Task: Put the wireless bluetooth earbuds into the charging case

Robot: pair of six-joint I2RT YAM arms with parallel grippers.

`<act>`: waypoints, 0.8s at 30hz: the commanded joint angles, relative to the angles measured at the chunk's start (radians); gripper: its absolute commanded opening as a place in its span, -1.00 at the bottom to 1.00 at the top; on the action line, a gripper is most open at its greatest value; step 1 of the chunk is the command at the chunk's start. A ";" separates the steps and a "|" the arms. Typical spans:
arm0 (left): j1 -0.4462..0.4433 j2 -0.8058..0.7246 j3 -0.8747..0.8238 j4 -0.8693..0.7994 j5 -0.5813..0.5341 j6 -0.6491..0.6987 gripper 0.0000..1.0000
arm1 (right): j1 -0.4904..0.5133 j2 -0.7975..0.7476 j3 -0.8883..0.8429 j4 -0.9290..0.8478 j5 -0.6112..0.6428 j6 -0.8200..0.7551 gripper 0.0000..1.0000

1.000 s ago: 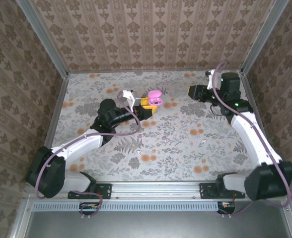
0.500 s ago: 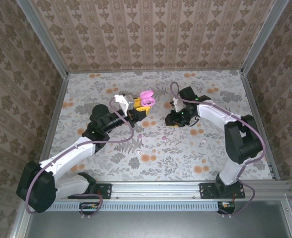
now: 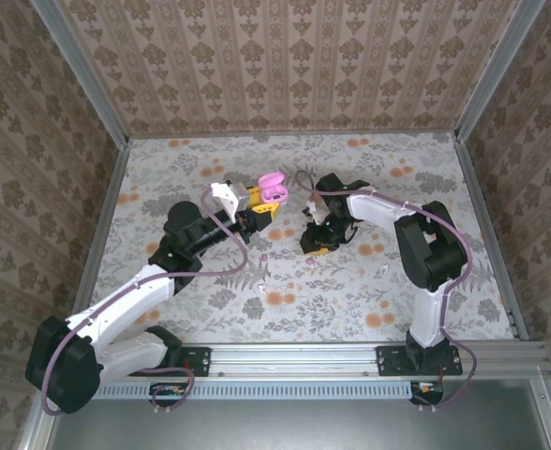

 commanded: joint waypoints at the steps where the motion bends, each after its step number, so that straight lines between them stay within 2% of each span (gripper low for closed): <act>1: 0.001 -0.017 -0.003 0.010 -0.003 0.017 -0.34 | 0.005 0.029 0.038 -0.077 0.046 -0.049 -0.23; 10: 0.000 -0.015 0.002 0.013 -0.004 0.009 -0.34 | 0.026 0.062 0.065 -0.110 0.048 -0.074 -0.14; 24: -0.002 -0.014 0.002 0.010 -0.006 0.012 -0.34 | 0.054 0.114 0.106 -0.140 0.114 -0.087 -0.17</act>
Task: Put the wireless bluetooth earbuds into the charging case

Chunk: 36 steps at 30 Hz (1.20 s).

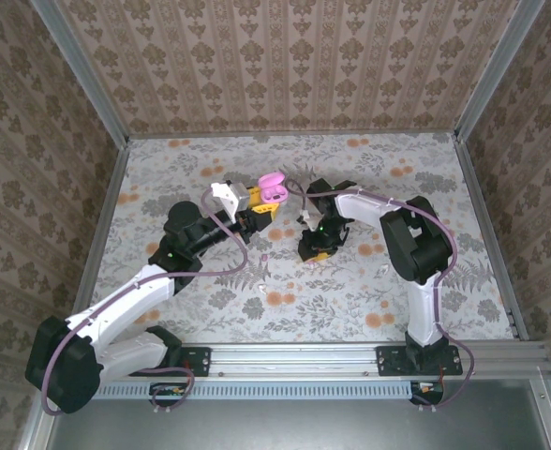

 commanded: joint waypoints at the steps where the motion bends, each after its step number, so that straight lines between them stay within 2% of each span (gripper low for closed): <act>1: -0.002 -0.014 0.003 0.009 -0.005 0.014 -0.34 | 0.009 0.019 0.029 -0.046 0.054 -0.018 -0.19; 22: -0.002 -0.008 0.003 0.005 -0.013 0.013 -0.33 | 0.035 0.017 0.027 -0.033 0.099 -0.008 -0.24; 30: -0.002 -0.008 0.003 0.003 -0.017 0.012 -0.33 | 0.031 0.005 -0.002 -0.003 0.169 0.030 -0.37; 36: -0.002 -0.002 0.006 0.003 -0.021 0.013 -0.33 | -0.007 -0.060 -0.078 0.082 0.201 0.124 -0.45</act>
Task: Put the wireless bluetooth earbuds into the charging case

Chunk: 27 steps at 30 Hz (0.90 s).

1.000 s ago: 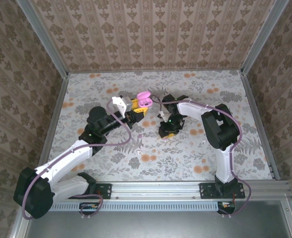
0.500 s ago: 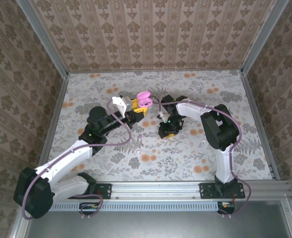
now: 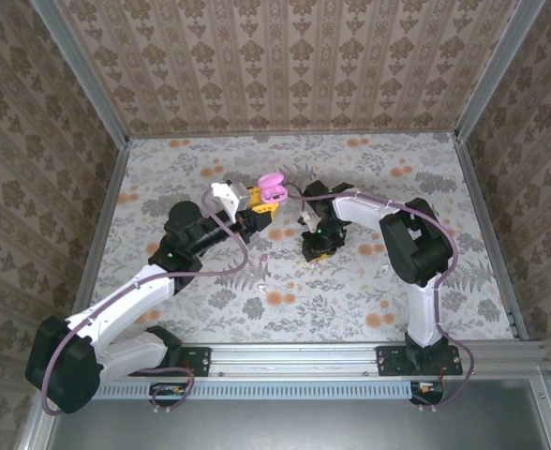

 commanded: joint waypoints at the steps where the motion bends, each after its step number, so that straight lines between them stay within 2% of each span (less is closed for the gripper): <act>1: -0.002 0.000 0.007 0.015 -0.010 0.012 -0.33 | -0.034 -0.053 -0.064 0.058 0.071 0.087 -0.44; 7: -0.002 0.015 0.011 0.015 -0.007 0.014 -0.32 | -0.071 -0.132 -0.161 0.142 0.081 0.172 -0.47; 18: -0.002 0.037 0.027 0.021 0.006 0.009 -0.32 | -0.091 -0.197 -0.220 0.206 0.012 0.277 -0.24; 27: -0.002 0.024 0.018 0.025 0.002 0.015 -0.32 | -0.090 -0.300 -0.299 0.217 0.045 0.421 -0.15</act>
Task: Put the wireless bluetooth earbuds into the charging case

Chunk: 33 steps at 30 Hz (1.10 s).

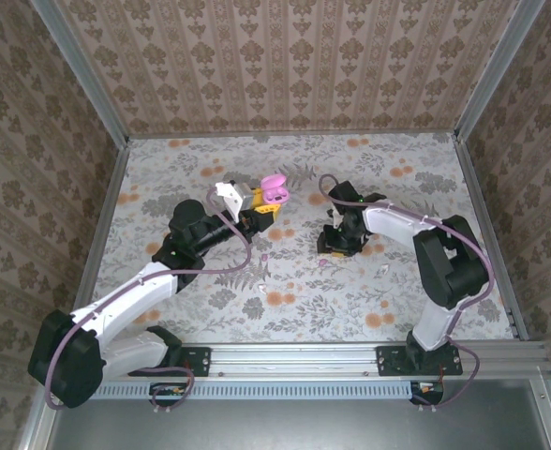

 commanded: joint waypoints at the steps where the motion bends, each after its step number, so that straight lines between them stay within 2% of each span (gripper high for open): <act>1: -0.002 -0.012 0.017 0.027 0.000 0.016 -0.32 | -0.003 -0.046 -0.041 0.012 0.004 0.087 -0.15; 10: -0.002 -0.008 0.017 0.039 -0.001 0.013 -0.32 | 0.027 -0.019 -0.053 0.021 -0.058 0.110 -0.22; 27: -0.002 -0.001 0.027 0.033 -0.003 0.007 -0.32 | 0.050 0.027 -0.052 0.031 -0.056 0.128 -0.23; 33: -0.001 -0.004 0.025 0.030 -0.007 0.006 -0.32 | 0.063 0.049 -0.030 0.033 -0.049 0.114 -0.33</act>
